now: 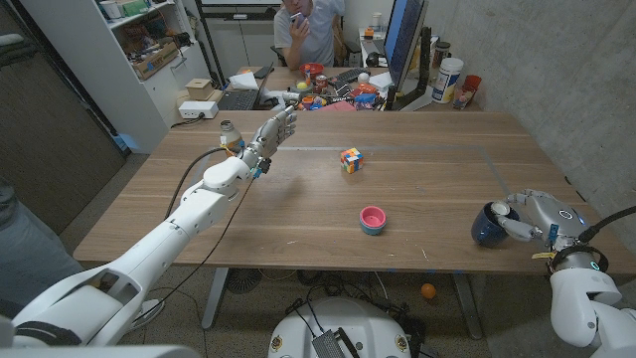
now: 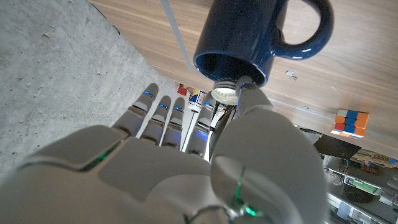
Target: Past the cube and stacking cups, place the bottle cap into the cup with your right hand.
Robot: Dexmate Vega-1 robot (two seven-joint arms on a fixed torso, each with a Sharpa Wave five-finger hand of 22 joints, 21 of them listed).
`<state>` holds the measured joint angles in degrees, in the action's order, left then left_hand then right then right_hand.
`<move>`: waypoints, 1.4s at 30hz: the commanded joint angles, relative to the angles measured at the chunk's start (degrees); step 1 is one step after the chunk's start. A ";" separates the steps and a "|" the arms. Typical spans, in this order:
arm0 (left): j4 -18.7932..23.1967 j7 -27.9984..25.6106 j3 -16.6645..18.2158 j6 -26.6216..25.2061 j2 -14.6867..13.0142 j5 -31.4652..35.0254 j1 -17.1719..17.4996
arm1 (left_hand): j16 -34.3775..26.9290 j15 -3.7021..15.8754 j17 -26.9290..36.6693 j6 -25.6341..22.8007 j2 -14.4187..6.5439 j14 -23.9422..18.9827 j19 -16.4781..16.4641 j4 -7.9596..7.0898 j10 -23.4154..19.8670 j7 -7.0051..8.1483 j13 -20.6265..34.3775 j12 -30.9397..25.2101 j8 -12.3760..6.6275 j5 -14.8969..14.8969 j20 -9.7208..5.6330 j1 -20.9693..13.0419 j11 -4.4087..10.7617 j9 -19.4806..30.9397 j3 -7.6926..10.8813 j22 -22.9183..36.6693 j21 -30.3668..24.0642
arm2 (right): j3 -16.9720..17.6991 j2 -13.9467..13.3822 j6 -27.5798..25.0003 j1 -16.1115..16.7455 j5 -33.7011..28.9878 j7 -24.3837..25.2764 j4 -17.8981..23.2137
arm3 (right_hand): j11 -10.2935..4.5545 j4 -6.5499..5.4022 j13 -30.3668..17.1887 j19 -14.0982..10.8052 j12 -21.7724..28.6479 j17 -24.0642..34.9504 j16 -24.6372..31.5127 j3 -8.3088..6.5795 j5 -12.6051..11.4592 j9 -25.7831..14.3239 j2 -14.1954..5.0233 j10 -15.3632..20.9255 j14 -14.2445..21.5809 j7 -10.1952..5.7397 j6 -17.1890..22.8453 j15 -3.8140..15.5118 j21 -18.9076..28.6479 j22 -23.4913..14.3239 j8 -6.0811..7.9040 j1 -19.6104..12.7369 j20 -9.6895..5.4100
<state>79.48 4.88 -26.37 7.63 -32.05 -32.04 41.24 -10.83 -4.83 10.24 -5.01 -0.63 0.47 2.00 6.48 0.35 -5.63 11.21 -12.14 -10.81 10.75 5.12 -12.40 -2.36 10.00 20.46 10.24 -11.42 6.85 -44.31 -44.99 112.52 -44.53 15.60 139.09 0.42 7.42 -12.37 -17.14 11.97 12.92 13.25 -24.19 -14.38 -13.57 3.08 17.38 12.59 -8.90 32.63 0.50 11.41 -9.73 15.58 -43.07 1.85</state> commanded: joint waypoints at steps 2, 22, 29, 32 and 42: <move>1.14 -0.58 0.30 -0.32 -0.63 -0.06 0.76 | 0.03 -0.05 0.30 -0.01 -0.58 0.50 0.22 0.48 0.15 -0.15 0.16 0.18 0.01 -0.28 0.21 -0.33 -0.10 0.31 0.10 0.24 0.03 | 1.37 1.04 3.12 0.33 0.20 0.32 -0.63 | 0.06 0.25 -0.29 -0.07 0.03 0.19 -0.17 0.29 0.02 0.09 0.87 -0.31 0.16 -0.64 -0.36 -0.68 -0.33 -0.23 -0.38 0.20 0.62; 3.62 -1.51 1.16 -0.78 -2.06 -0.44 2.67 | 0.02 -0.07 0.30 0.00 -0.66 0.52 0.25 0.52 0.19 -0.13 0.16 0.17 0.02 -0.28 0.23 -0.33 -0.23 0.31 0.07 0.24 0.00 | -0.03 5.50 8.10 -2.10 -1.54 7.42 -1.89 | -0.59 0.06 -0.39 -1.71 1.26 0.43 0.86 -0.05 -0.56 0.73 0.56 2.88 3.00 -1.20 4.53 -0.69 0.28 -0.27 0.57 0.79 0.97; 4.41 -1.93 1.80 -0.23 -2.64 -0.66 3.77 | 0.01 0.01 0.29 0.47 -0.70 0.52 0.33 0.54 0.28 -0.16 0.16 0.19 0.20 -0.28 0.34 -0.35 -0.14 0.31 0.07 0.24 0.01 | -1.68 6.59 10.82 -5.08 -0.92 10.53 -2.99 | -1.28 0.39 -0.43 -3.01 1.83 0.30 1.44 -0.62 -0.82 0.80 0.18 5.04 5.18 -1.49 6.96 -0.54 0.58 -0.28 1.27 0.14 0.92; 4.72 -1.99 2.05 0.05 -2.93 -0.73 4.20 | 0.02 -0.03 0.29 0.68 -0.71 0.54 0.37 0.55 0.39 -0.10 0.16 0.23 0.27 -0.28 0.41 -0.36 -0.29 0.31 0.07 0.24 0.03 | -2.39 6.75 12.73 -7.17 0.65 11.18 -3.82 | -1.31 0.42 -0.44 -3.26 1.91 0.30 1.64 -0.69 -0.85 0.80 0.14 5.42 5.80 -1.41 7.04 -0.62 0.63 -0.28 1.27 0.10 0.94; 6.68 -2.96 3.20 0.76 -3.94 -1.18 6.36 | 0.04 -0.11 0.29 0.86 -0.74 0.61 0.36 0.58 0.44 -0.22 0.17 0.23 0.29 -0.29 0.36 -0.38 -0.39 0.32 0.07 0.24 0.01 | -6.48 6.57 18.33 -14.80 5.45 13.61 -6.90 | -1.33 0.33 -0.48 -4.71 2.31 0.33 2.07 -0.84 -0.88 0.54 -0.02 7.19 7.36 -0.92 8.06 -0.24 0.95 -0.29 1.72 0.20 0.87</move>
<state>84.39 2.97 -24.27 7.27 -35.00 -32.66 45.59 -10.83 -4.83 10.24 -4.50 -0.93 0.46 2.00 6.65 0.35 -5.73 11.21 -12.14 -10.58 10.75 5.12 -12.70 -2.36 10.00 20.29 10.24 -11.42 4.83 -37.93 -31.63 106.18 -42.65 26.45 135.53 -1.01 7.81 -12.66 -21.47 13.97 13.04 15.07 -24.60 -15.05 -12.83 3.45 23.97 19.26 -9.83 40.14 0.42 12.09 -9.72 16.96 -42.72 2.66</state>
